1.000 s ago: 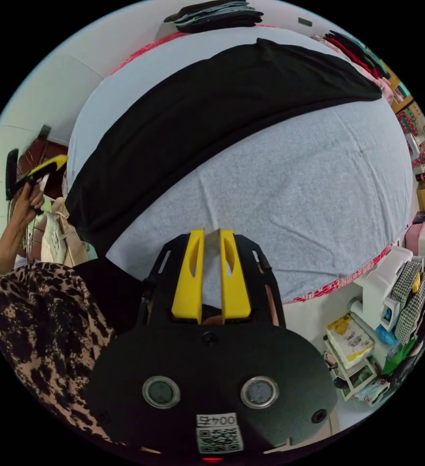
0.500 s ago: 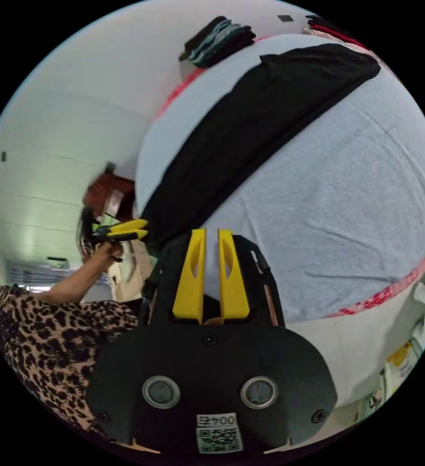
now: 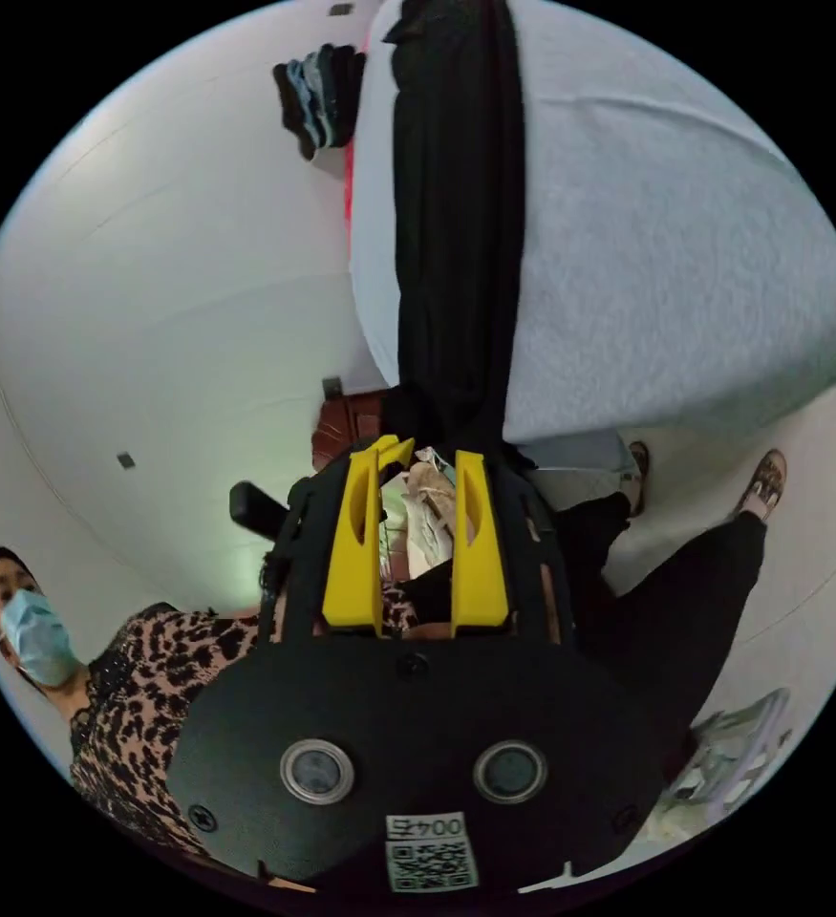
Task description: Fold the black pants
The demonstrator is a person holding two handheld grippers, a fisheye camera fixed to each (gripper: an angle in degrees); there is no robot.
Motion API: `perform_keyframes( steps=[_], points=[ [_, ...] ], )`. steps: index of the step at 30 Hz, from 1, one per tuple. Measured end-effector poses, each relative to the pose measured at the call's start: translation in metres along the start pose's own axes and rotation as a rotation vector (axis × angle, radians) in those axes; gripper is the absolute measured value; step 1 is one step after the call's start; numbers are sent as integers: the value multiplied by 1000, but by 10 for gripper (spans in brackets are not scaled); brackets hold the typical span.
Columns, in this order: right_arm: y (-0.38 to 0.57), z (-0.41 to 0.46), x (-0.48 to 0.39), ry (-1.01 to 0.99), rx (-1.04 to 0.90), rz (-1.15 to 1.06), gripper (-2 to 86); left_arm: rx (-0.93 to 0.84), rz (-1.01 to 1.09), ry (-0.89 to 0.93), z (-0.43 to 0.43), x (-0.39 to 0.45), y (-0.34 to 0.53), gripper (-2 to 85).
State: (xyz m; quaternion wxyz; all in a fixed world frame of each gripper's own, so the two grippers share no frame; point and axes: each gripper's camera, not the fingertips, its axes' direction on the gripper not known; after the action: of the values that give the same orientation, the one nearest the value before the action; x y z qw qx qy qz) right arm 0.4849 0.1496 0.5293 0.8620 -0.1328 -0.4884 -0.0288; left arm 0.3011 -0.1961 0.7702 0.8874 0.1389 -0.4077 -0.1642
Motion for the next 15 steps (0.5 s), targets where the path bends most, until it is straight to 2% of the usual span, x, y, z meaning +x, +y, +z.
perform_keyframes(
  steps=[3, 7, 12, 15],
  points=[
    [6, 27, 37, -130, 116, 126, 139, 35, 180, -51, 8, 24, 20, 8],
    [10, 58, 67, -206, 228, 210, 150, 69, 410, -103, 23, 48, 53, 8],
    [5, 97, 82, -17, 270, 227, 161, 118, 656, -196, 34, 74, 85, 9],
    [1, 119, 88, 20, 283, 216, 164, 149, 791, -257, 38, 85, 102, 10]
  ],
)
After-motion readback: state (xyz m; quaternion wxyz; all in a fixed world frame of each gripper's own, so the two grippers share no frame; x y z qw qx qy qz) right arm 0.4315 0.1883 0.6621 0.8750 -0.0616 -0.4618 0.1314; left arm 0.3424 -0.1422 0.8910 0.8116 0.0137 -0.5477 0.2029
